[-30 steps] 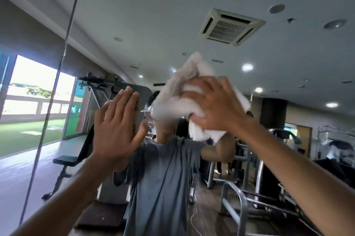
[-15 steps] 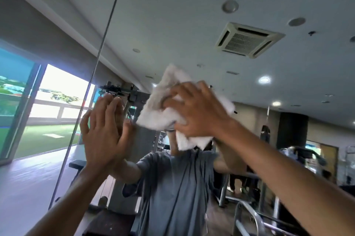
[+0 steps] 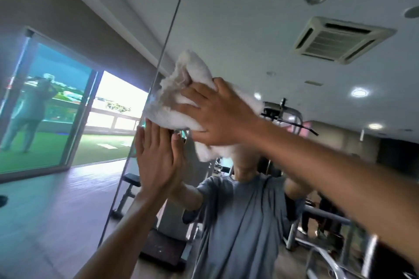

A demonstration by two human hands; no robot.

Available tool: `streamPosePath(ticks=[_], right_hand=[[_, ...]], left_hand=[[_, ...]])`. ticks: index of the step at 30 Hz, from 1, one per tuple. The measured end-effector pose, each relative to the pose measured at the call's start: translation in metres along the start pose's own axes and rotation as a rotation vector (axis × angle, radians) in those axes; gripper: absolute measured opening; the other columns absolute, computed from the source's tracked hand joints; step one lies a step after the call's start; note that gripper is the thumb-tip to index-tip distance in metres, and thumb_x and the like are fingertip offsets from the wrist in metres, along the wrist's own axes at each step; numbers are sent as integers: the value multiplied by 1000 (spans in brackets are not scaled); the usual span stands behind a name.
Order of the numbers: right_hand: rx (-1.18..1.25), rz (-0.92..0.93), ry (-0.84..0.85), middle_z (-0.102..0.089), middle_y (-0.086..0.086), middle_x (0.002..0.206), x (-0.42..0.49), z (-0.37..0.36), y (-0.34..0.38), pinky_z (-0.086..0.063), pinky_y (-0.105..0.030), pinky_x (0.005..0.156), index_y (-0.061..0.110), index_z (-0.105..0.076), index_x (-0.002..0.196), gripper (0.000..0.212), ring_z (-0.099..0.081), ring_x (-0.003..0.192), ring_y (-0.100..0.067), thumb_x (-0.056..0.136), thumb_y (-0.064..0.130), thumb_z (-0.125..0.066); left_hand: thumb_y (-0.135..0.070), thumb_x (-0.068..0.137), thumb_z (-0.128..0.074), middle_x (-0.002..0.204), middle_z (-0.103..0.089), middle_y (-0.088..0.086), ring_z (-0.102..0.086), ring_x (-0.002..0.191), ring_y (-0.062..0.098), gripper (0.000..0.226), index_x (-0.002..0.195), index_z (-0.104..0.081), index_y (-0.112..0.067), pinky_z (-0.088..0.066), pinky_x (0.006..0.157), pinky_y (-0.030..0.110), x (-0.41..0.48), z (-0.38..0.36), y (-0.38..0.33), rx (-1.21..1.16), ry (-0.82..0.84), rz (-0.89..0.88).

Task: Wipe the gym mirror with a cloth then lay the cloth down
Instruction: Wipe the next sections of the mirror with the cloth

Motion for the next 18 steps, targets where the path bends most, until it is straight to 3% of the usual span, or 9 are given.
streamPosePath(ticks=[2, 3, 6, 8, 10, 12, 14, 16, 18], right_hand=[[64, 203, -10, -56, -6, 139, -2, 5, -33, -29, -45, 93, 27, -60, 133, 64, -50, 127, -27, 79, 55, -42], [59, 191, 6, -54, -5, 142, 1, 8, -54, -30, -48, 96, 28, -58, 134, 64, -48, 130, -28, 79, 56, -42], [-9, -289, 4, -44, -7, 149, 21, 11, -88, -31, -49, 98, 30, -52, 140, 68, -41, 135, -30, 81, 60, -34], [-45, -604, -81, -40, -9, 150, 37, 6, -71, -28, -49, 102, 27, -48, 142, 64, -37, 137, -29, 86, 56, -38], [-12, -686, -128, -34, -7, 157, 52, -4, -25, -17, -49, 107, 27, -42, 147, 61, -27, 146, -24, 90, 50, -47], [57, -504, -65, -31, -3, 160, 62, -17, 28, -11, -45, 108, 29, -39, 150, 60, -21, 149, -20, 93, 47, -46], [96, -280, -17, -42, -2, 154, 61, -21, 59, -20, -45, 105, 30, -51, 143, 56, -34, 144, -19, 92, 47, -35], [140, -117, 38, -50, 1, 148, 58, -15, 47, -25, -44, 100, 33, -57, 136, 57, -43, 137, -20, 89, 51, -32], [125, -11, 48, -45, 6, 150, 58, -12, 11, -24, -45, 102, 36, -53, 138, 57, -38, 138, -18, 88, 56, -36]], left_hand=[[-30, 102, -24, 162, -31, 14, -24, 152, 24, 59, 153, -36, -2, -12, 125, 41, -7, 1, 5, 14, 2, -24], [-31, 103, -23, 165, -25, 11, -20, 153, 21, 60, 156, -30, -4, -11, 125, 41, -10, 1, 8, 27, 5, -36], [-33, 103, -20, 167, -17, 3, -13, 155, 15, 61, 159, -23, -10, -6, 125, 47, -15, 1, 12, 117, -2, -37], [-34, 103, -20, 168, -16, 2, -12, 155, 14, 61, 159, -23, -11, -6, 124, 50, -16, -1, 14, 133, -6, -19], [-36, 102, -19, 168, -16, 4, -10, 155, 13, 62, 159, -22, -10, -6, 124, 51, -16, -2, 15, 116, 5, -18], [-35, 101, -20, 167, -19, 8, -10, 155, 15, 64, 157, -26, -6, -6, 125, 49, -17, -2, 15, 92, 8, -1], [-34, 99, -24, 164, -24, 15, -13, 155, 19, 65, 154, -33, -3, -6, 124, 46, -21, 0, 16, 49, 7, 21], [-36, 99, -25, 163, -24, 17, -13, 154, 22, 66, 155, -30, -1, -7, 124, 43, -29, 2, 19, 19, 21, 11], [-38, 100, -24, 165, -20, 15, -13, 155, 22, 68, 157, -24, -2, -8, 124, 45, -34, 4, 22, 21, 42, 0]])
Point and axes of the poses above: each hand's wrist, its own x-axis towards the middle knuckle, its own z-axis out of the back of the hand, y = z × x, the point moved 2 cm from there along x, towards the middle knuckle
